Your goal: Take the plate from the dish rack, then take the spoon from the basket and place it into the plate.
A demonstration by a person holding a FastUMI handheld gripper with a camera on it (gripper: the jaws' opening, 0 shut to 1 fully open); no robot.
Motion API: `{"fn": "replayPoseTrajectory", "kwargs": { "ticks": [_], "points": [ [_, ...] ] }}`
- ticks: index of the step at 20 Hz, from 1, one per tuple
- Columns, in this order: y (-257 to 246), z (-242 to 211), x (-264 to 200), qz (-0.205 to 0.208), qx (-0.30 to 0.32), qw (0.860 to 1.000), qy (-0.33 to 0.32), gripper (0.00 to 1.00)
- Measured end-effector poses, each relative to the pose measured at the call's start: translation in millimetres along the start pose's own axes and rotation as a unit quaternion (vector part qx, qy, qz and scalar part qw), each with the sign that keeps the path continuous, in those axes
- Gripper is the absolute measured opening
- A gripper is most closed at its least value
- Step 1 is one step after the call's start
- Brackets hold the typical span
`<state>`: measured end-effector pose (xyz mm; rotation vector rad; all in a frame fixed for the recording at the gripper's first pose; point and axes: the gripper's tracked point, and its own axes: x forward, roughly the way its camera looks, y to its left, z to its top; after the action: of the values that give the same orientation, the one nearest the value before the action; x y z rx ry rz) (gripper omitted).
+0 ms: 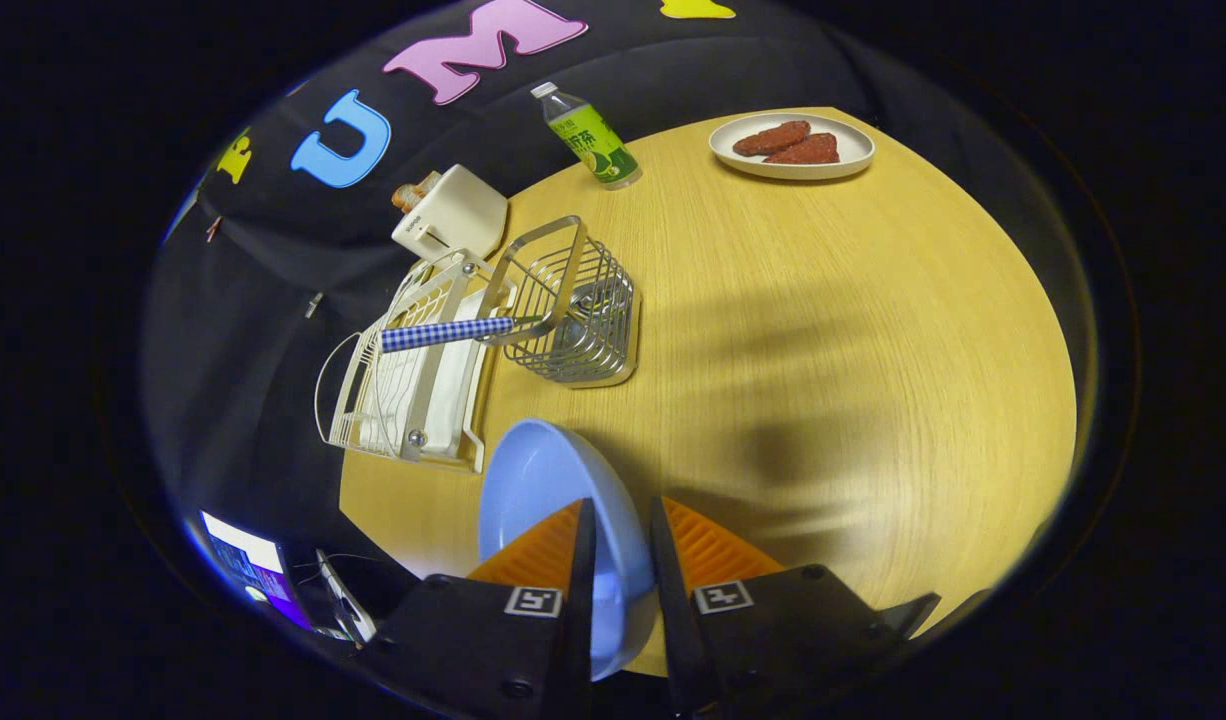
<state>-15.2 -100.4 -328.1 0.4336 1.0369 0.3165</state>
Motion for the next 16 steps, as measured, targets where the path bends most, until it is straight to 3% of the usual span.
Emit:
{"fn": "replayPoseTrajectory", "kwargs": {
  "ticks": [4,7,10,16],
  "points": [
    [8.1,28.3,-15.7,0.008,-0.074,0.995,-0.069,0.95],
    [38.5,42.1,-24.5,0.029,-0.154,0.981,-0.118,0.98],
    [71.0,57.2,-25.4,0.046,-0.24,0.955,-0.166,0.98],
    [118.2,85.0,4.2,0.056,-0.338,0.917,-0.205,0.98]
  ]
}}
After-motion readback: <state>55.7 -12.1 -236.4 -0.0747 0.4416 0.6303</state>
